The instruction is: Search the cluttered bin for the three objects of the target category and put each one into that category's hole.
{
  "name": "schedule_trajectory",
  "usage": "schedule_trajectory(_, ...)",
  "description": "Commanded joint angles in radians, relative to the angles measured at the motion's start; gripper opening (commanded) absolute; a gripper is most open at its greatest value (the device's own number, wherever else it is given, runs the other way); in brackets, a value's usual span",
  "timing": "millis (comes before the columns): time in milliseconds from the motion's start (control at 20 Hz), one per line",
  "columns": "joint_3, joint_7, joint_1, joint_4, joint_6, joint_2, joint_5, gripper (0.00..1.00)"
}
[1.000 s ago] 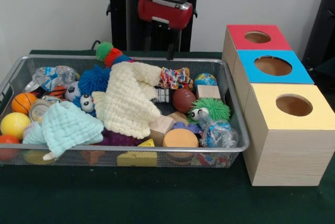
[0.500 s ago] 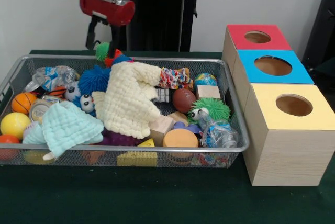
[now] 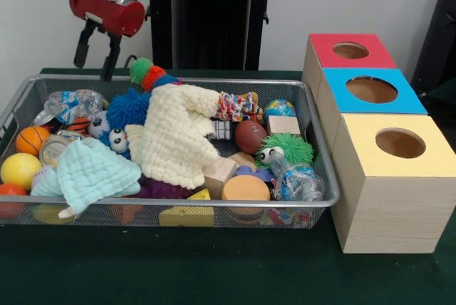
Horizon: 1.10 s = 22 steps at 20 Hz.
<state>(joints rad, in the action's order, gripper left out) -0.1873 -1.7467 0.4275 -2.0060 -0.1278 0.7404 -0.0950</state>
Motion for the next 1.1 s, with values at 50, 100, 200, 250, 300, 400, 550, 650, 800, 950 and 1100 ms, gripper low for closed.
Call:
schedule_trajectory(50,0.077,-0.305,0.044,-0.019,-0.020,-0.105,-0.102,1.00)
schedule_trajectory(100,0.077,-0.307,0.046,-0.023,-0.020,-0.110,-0.112,1.00)
schedule_trajectory(200,0.086,-0.332,0.065,-0.036,-0.049,-0.134,-0.129,1.00)
schedule_trajectory(250,0.093,-0.340,0.076,-0.039,-0.058,-0.146,-0.136,1.00)
schedule_trajectory(300,0.099,-0.339,0.084,-0.041,-0.054,-0.156,-0.143,1.00)
schedule_trajectory(400,0.102,-0.336,0.095,-0.046,-0.055,-0.171,-0.148,1.00)
schedule_trajectory(550,0.116,-0.349,0.125,-0.050,-0.107,-0.189,-0.126,1.00)
schedule_trajectory(650,0.114,-0.344,0.135,-0.038,-0.115,-0.200,-0.110,1.00)
schedule_trajectory(800,0.103,-0.357,0.148,-0.034,-0.168,-0.206,-0.076,1.00)
schedule_trajectory(950,0.102,-0.367,0.164,-0.034,-0.201,-0.213,-0.050,1.00)
schedule_trajectory(1100,0.120,-0.365,0.192,-0.019,-0.222,-0.251,-0.028,1.00)
